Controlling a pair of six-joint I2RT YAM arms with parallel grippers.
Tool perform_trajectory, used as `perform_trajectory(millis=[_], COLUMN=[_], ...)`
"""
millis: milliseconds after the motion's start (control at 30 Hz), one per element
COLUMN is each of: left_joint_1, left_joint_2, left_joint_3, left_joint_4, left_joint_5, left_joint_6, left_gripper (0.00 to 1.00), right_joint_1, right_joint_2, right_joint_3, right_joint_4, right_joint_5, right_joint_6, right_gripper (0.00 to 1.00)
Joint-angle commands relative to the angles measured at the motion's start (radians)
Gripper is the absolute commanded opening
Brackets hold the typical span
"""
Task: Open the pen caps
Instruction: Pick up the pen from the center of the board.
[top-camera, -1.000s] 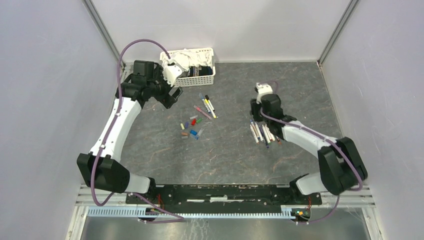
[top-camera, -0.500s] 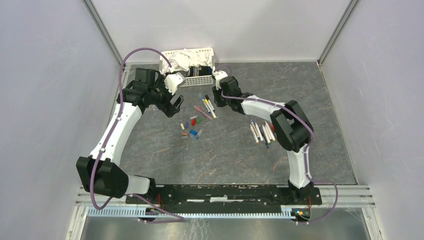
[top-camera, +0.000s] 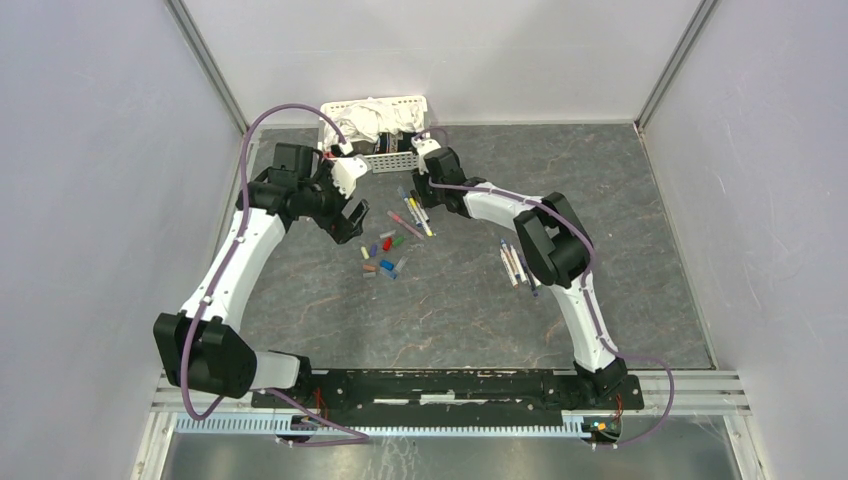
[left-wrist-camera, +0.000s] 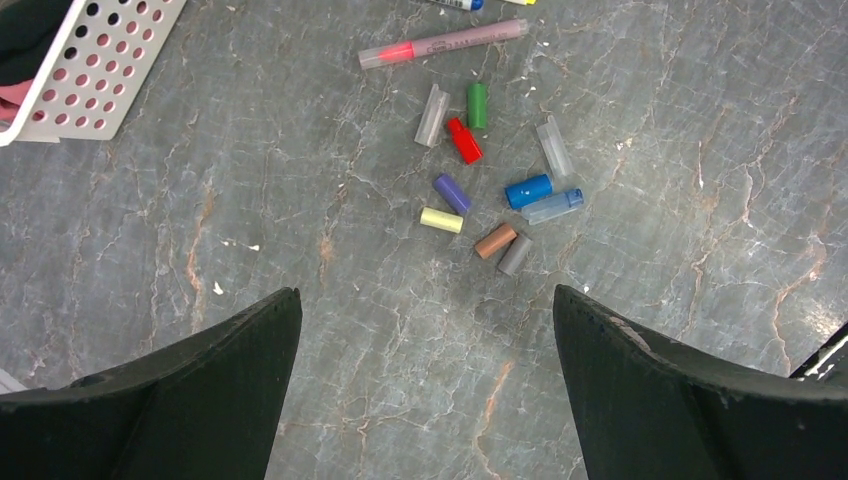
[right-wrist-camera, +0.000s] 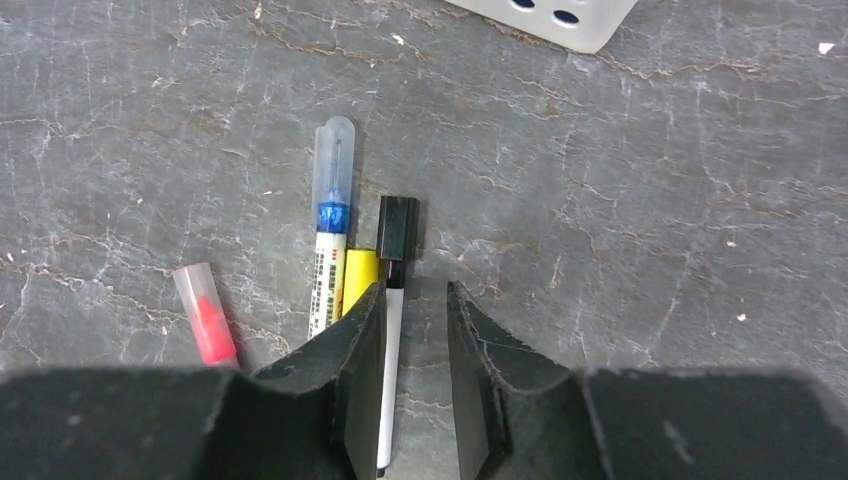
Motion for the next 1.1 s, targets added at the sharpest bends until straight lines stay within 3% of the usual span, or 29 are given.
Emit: perform_trajectory(millis=[0,433,767,933,1067], left_joint_1=[0.005,0.005,0.005,0.006,0.004], left_joint_2=[-0.033,-0.052,-0.059,-0.060,-0.055], left_joint_3=[-0.015,-0.015,-0.011,-0.007,0.005], left_joint_4=[-0.009,-0.038,-0.071,-0.076,-0.083], left_joint_5=[0.030,0.038,0.050,0.051,0.072], left_joint_6=[-0.006,0.015,0.028,0.029,0.023], left_gripper=[1.00,1.00,1.00,1.00,1.00], right_joint_1=[0.000,0.012,0.029,0.029,0.029], right_joint_2=[0.041,-0.064,-0.200,-0.260,-0.288], right_joint_3=[0.055,-0.165,-0.400,-0.445,-0.457], right_joint_4=[-0.023,-0.009,0.092,0.116,0.113], right_joint_5=[0.019,0.150,0.133,0.103,0.092], right_joint_6=[0.014,-0.073,-0.087,-0.083,-0.088], right_gripper=[0.32,0.22,0.28,0.33,0.31])
